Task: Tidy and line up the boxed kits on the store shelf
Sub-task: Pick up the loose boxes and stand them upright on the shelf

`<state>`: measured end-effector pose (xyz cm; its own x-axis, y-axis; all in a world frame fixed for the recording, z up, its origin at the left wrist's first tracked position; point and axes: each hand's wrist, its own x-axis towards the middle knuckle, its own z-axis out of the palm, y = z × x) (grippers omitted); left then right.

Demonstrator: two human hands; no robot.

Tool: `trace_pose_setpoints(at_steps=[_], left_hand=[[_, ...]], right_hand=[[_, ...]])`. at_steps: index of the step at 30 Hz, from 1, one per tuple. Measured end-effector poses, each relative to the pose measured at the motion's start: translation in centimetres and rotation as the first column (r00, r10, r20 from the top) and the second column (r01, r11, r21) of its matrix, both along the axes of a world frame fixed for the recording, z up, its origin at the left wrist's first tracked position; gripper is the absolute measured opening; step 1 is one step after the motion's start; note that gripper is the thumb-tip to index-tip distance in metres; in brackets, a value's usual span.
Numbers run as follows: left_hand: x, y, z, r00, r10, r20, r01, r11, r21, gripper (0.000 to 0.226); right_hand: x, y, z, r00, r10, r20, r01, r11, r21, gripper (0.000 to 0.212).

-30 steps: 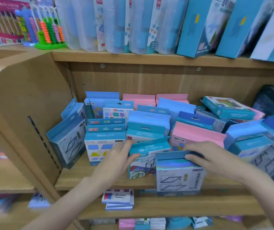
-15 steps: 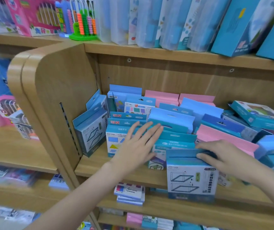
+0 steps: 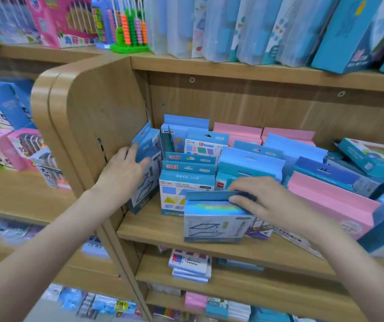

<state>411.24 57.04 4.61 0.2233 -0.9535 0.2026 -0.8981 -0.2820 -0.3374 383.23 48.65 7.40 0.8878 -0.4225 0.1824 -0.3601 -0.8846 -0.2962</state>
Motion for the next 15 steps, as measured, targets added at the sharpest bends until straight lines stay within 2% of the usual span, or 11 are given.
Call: trace_pose_setpoints(at_steps=[2,6,8,12,15], left_hand=[[0.1,-0.1,0.0,0.994,0.063,-0.089,-0.061,0.998,0.027,0.065],[0.6,0.1,0.8,0.963,-0.020,-0.268,0.016,1.000,-0.016,0.071],[0.7,0.2,1.5,0.958,-0.029,-0.284,0.030,1.000,-0.002,0.073],[0.4,0.0,2.5,0.986,-0.012,-0.168,0.028,0.996,0.089,0.071],[0.8,0.6,3.1,0.969,-0.058,-0.239,0.086,0.990,0.112,0.059]], right_hand=[[2.4,0.2,-0.1,0.997,0.055,0.049,-0.055,0.998,-0.009,0.027],[6.2,0.8,-0.8,0.989,0.131,0.072,-0.130,0.991,-0.022,0.020],[7.5,1.1,-1.0,0.989,0.126,0.078,-0.122,0.991,-0.062,0.020],[9.4,1.1,-2.0,0.979,0.124,0.161,-0.095,0.980,-0.176,0.018],[10.4,0.7,-2.8,0.968,0.145,0.206,-0.098,0.970,-0.224,0.012]])
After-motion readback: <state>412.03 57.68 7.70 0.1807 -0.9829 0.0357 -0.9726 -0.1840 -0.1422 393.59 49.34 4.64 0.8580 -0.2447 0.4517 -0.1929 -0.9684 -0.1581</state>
